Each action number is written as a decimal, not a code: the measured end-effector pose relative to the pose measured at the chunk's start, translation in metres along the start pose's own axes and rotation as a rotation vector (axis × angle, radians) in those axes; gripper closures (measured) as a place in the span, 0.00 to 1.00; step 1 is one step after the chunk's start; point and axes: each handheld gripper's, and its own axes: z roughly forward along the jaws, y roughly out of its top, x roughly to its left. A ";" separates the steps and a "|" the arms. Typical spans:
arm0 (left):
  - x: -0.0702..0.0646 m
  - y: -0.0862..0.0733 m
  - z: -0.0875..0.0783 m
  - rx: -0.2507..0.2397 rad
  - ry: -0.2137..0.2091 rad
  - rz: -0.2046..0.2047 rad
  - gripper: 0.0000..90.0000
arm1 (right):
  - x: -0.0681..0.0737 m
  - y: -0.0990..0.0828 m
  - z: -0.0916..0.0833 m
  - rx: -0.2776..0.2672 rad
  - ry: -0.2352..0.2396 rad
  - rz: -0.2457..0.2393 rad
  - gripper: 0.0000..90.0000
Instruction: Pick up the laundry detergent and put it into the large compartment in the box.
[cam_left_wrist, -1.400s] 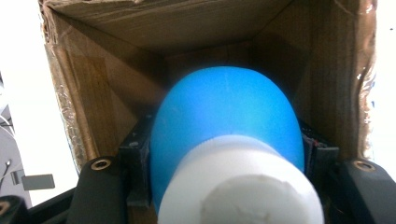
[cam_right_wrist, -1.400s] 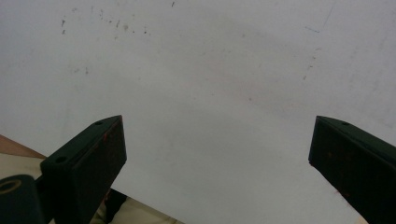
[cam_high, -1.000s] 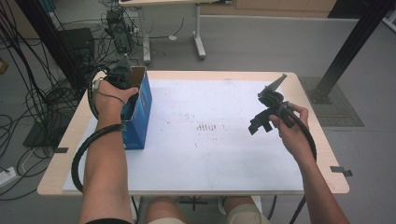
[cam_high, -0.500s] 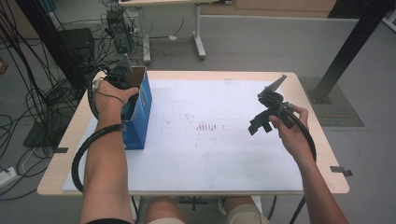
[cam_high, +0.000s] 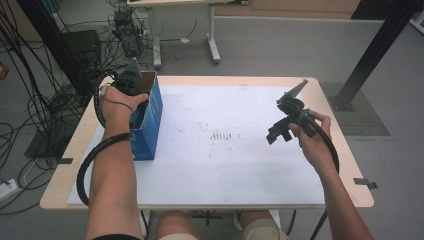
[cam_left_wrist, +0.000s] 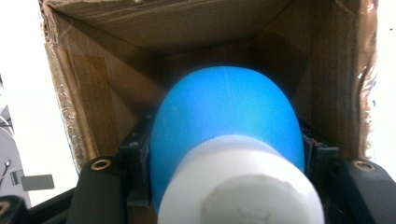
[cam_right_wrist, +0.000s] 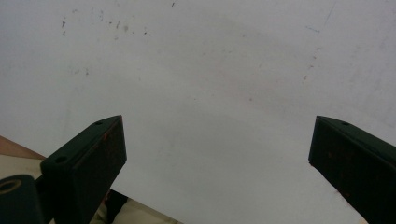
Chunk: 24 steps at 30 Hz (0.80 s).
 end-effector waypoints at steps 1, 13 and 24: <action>0.000 0.000 0.000 0.000 0.000 0.000 0.42 | 0.000 0.000 0.000 0.001 0.001 0.000 0.05; 0.000 0.000 0.000 -0.001 0.000 0.000 0.42 | 0.000 0.000 -0.001 -0.001 -0.001 0.000 0.05; 0.001 -0.002 0.000 -0.008 -0.001 0.000 0.42 | 0.002 0.001 0.000 0.000 -0.002 -0.001 0.05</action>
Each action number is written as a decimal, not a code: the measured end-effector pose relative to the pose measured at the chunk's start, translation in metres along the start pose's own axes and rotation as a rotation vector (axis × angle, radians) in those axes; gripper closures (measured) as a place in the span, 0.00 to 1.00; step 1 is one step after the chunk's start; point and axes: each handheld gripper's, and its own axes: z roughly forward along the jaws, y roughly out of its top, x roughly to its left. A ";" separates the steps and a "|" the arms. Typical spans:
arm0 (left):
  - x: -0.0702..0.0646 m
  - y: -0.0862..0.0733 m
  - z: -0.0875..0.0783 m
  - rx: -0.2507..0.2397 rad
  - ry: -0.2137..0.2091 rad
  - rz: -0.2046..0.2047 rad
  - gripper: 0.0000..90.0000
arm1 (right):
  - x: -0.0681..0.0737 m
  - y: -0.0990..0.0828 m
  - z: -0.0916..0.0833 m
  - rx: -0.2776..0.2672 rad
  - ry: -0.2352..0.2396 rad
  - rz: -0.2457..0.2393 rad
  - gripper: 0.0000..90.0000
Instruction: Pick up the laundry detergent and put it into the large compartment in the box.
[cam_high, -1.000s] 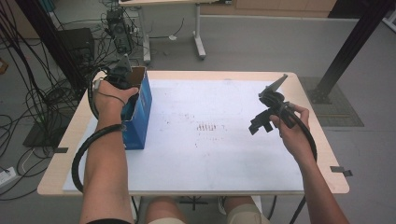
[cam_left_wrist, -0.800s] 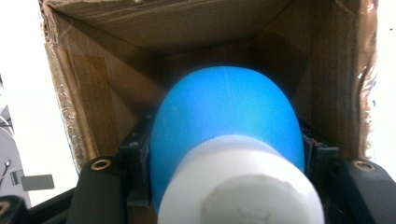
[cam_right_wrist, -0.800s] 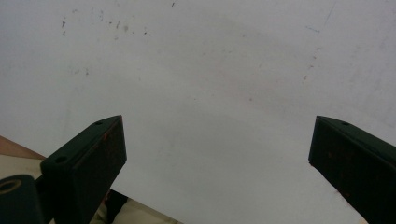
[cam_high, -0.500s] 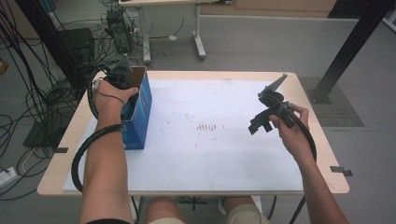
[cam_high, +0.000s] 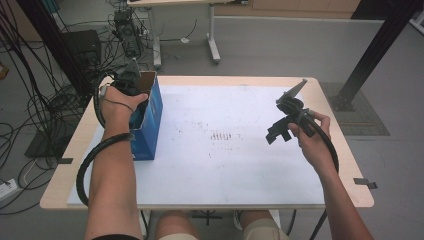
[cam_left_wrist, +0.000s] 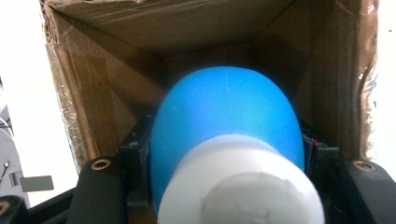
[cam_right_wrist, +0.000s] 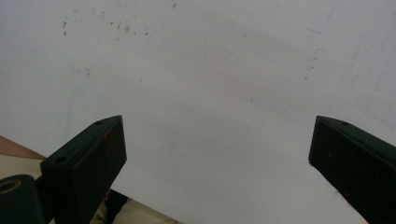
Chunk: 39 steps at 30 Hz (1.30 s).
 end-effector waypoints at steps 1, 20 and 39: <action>0.000 0.000 0.000 0.000 0.000 0.000 0.42 | 0.000 0.000 0.000 0.001 0.001 -0.001 0.05; 0.000 0.000 0.000 -0.001 -0.001 -0.001 0.42 | -0.001 -0.002 -0.002 -0.004 -0.007 -0.001 0.05; 0.001 0.000 0.000 -0.001 -0.002 -0.002 0.42 | -0.002 -0.002 -0.001 -0.005 -0.004 -0.002 0.05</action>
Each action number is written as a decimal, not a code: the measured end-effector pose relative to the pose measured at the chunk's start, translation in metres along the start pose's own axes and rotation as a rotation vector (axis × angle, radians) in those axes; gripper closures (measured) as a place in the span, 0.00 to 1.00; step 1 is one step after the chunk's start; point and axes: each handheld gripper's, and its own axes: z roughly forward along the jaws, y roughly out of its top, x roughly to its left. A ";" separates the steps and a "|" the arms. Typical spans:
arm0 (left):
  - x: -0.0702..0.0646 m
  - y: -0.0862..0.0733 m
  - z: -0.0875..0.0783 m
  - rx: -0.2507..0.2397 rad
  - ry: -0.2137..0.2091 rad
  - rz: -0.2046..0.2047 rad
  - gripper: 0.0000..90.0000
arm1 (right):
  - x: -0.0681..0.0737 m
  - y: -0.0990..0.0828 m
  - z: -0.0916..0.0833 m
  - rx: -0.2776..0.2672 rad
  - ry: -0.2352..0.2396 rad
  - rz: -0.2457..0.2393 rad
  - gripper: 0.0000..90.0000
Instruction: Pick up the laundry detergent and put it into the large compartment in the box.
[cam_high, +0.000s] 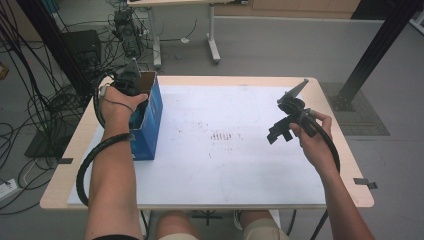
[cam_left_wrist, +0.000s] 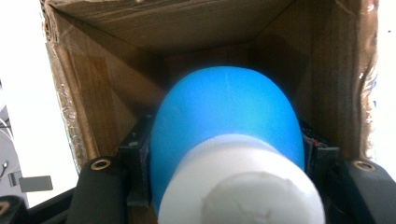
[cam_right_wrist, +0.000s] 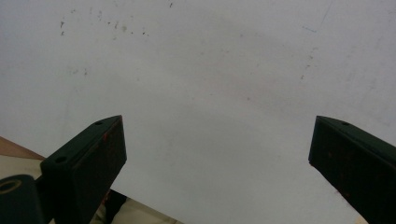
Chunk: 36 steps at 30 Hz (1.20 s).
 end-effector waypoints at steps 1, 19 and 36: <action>0.000 0.000 0.000 0.000 0.000 0.000 0.42 | 0.000 0.000 0.000 -0.001 0.001 0.001 0.05; 0.000 0.000 0.000 0.002 -0.001 0.004 0.41 | 0.001 0.001 0.002 0.001 0.004 0.000 0.05; 0.001 0.000 0.000 0.000 -0.009 0.011 0.41 | 0.002 0.002 0.003 0.003 0.006 -0.004 0.05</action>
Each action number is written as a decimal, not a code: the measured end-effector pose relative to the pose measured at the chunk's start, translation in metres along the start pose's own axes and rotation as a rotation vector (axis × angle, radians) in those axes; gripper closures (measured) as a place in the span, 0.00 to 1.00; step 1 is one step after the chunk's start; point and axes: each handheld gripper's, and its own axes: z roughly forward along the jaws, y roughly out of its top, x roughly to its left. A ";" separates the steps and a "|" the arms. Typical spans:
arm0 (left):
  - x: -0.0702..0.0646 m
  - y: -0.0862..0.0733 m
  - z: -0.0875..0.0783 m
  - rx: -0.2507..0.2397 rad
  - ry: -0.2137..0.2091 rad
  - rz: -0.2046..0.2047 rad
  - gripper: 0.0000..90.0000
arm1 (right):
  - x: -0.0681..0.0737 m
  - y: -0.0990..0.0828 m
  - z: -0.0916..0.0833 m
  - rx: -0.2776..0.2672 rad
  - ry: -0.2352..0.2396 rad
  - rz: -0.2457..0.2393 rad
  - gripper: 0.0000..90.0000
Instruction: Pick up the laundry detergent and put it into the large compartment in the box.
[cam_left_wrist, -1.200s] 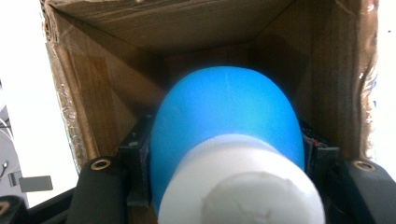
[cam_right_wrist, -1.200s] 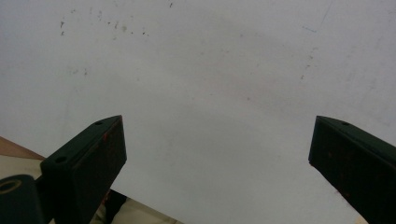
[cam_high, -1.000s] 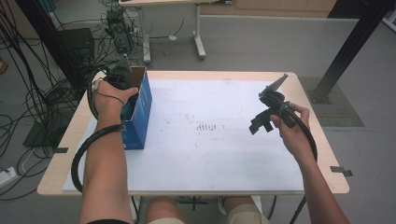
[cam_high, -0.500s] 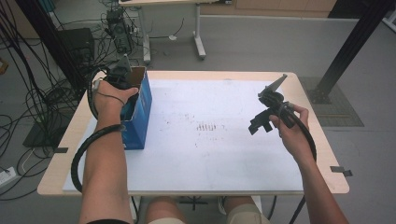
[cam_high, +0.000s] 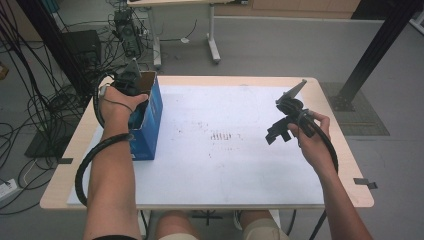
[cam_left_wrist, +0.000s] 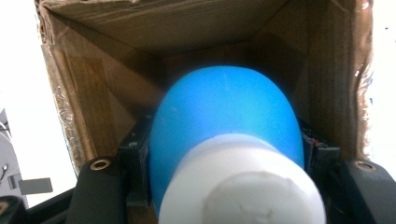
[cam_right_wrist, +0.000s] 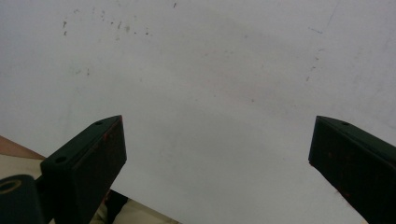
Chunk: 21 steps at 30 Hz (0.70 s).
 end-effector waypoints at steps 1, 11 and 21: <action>0.000 0.000 0.000 0.000 -0.002 0.000 0.41 | 0.000 0.000 0.000 0.001 0.000 -0.001 0.05; 0.001 -0.002 -0.002 -0.008 -0.005 -0.007 0.40 | 0.000 0.000 -0.001 0.001 -0.001 0.000 0.05; 0.008 -0.006 -0.014 -0.014 -0.023 -0.019 0.35 | 0.003 0.000 -0.003 -0.003 0.001 -0.004 0.05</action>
